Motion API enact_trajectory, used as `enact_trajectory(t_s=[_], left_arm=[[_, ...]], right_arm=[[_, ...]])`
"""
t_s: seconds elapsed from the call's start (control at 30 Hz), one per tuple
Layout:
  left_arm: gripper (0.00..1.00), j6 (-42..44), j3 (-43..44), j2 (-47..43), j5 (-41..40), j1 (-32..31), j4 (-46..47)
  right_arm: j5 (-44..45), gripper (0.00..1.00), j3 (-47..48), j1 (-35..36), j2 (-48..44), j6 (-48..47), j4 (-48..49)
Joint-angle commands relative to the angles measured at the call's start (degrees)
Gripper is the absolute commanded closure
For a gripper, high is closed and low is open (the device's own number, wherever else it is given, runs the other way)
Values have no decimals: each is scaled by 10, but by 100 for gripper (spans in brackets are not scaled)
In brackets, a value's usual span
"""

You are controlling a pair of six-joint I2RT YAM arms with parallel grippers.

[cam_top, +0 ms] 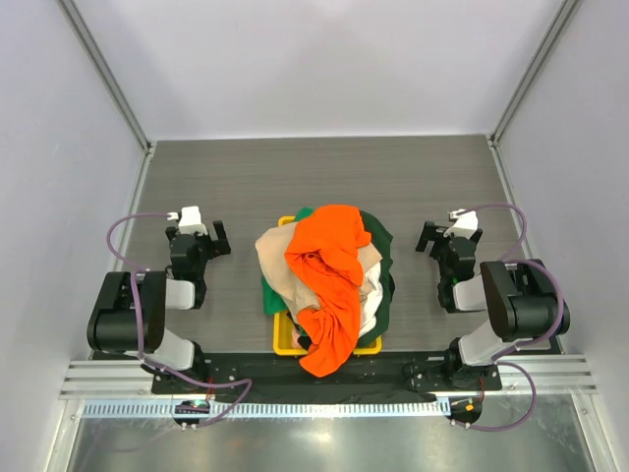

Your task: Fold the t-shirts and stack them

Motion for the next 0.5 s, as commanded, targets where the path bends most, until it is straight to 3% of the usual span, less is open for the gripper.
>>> enact_trajectory(t_s=[0.0, 0.4, 0.47], left_arm=[[0, 12, 13, -7, -9, 2, 40], [0, 12, 13, -7, -9, 2, 40], [0, 11, 14, -7, -9, 2, 40]], right_arm=[[-7, 0, 7, 2, -9, -12, 52], [9, 0, 8, 2, -11, -9, 49], [-17, 0, 20, 9, -67, -18, -16]])
